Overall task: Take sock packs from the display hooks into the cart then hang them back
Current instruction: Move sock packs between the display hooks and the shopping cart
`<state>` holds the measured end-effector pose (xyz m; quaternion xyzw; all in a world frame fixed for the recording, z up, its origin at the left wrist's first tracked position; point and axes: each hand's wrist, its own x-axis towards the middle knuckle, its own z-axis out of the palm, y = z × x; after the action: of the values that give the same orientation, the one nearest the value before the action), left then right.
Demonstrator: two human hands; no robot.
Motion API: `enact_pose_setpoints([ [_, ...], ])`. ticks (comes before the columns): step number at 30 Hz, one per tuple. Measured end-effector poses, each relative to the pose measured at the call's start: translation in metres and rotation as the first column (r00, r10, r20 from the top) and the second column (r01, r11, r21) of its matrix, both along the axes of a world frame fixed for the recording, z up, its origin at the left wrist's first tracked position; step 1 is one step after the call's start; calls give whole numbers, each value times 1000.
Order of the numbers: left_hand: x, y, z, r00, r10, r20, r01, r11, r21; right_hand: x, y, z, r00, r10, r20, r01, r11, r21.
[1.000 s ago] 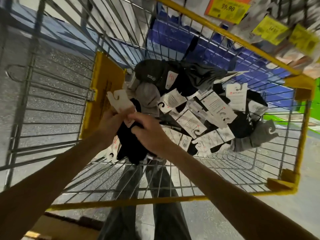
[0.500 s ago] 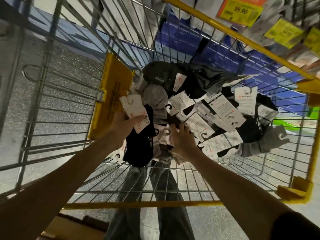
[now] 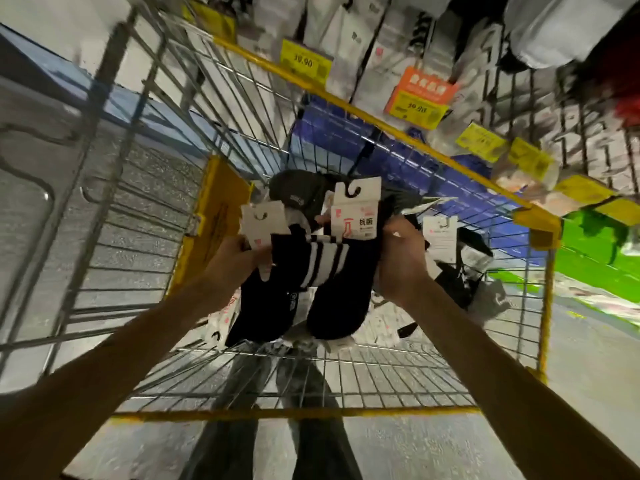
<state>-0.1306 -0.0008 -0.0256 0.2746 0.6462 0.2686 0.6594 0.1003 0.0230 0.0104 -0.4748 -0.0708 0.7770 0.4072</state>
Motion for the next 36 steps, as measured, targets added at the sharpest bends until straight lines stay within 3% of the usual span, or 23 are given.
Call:
enact_pose_setpoints([
  [3,6,14,31,998,-58,-19,59,997,52,-5,5,21,998,-22,62,26,998,-60],
  [8,9,32,87,995,-95,40,87,984,157,-14,10,86,999,47,-22,-45,998,53],
  [12,9,39,127,989,-123,82,102,969,225,-19,4,123,989,136,60,-139,989,48],
  [15,10,43,149,987,-119,109,91,967,237,-10,8,142,986,90,143,-98,994,53],
  [19,10,55,165,979,-49,199,9,980,201,11,15,158,967,-53,247,-4,975,224],
  [27,9,66,160,984,-40,175,18,992,128,27,15,163,864,-301,403,148,918,369],
  [36,23,80,149,974,-37,223,17,996,91,24,16,148,849,-293,439,188,946,265],
])
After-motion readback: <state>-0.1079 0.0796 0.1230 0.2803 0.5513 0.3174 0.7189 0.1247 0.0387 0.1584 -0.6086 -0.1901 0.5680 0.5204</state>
